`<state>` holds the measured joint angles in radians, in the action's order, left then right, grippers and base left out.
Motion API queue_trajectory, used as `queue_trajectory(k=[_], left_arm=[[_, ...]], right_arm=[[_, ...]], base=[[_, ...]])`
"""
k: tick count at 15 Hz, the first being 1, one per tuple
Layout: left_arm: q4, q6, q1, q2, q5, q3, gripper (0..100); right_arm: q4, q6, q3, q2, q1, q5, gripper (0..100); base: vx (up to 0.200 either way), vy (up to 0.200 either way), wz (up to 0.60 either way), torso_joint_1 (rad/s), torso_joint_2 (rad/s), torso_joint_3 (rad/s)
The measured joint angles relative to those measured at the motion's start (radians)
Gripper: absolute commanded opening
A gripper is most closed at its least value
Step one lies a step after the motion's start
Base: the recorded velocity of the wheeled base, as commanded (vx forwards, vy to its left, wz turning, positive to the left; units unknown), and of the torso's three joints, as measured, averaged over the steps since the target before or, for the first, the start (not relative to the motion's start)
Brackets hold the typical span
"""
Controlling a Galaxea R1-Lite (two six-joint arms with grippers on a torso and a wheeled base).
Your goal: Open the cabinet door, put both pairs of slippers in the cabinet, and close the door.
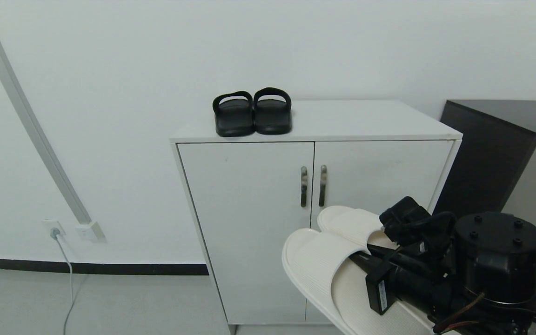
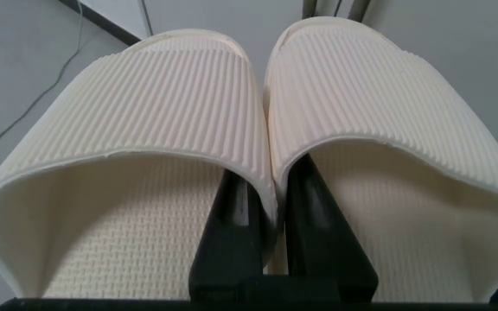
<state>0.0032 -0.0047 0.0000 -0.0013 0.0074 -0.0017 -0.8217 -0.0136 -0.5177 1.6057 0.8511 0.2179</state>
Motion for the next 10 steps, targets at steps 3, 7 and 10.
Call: queue_trajectory(k=[3,7,10], left_arm=[[0.000,0.000,0.000,0.000,0.000,0.000,100],[0.000,0.000,0.000,0.000,0.000,0.000,100],[0.000,0.000,0.000,0.000,0.000,0.000,100]], right_arm=[[0.000,0.000,0.001,0.000,0.000,0.001,0],[0.000,0.000,0.004,0.000,0.000,0.001,0],[0.000,0.000,0.004,0.000,0.000,0.001,0]], base=[[0.000,0.000,0.00,-0.098,0.45,0.349],[0.000,0.000,0.00,-0.030,0.42,0.361],[0.000,0.000,0.00,0.001,0.02,0.006]])
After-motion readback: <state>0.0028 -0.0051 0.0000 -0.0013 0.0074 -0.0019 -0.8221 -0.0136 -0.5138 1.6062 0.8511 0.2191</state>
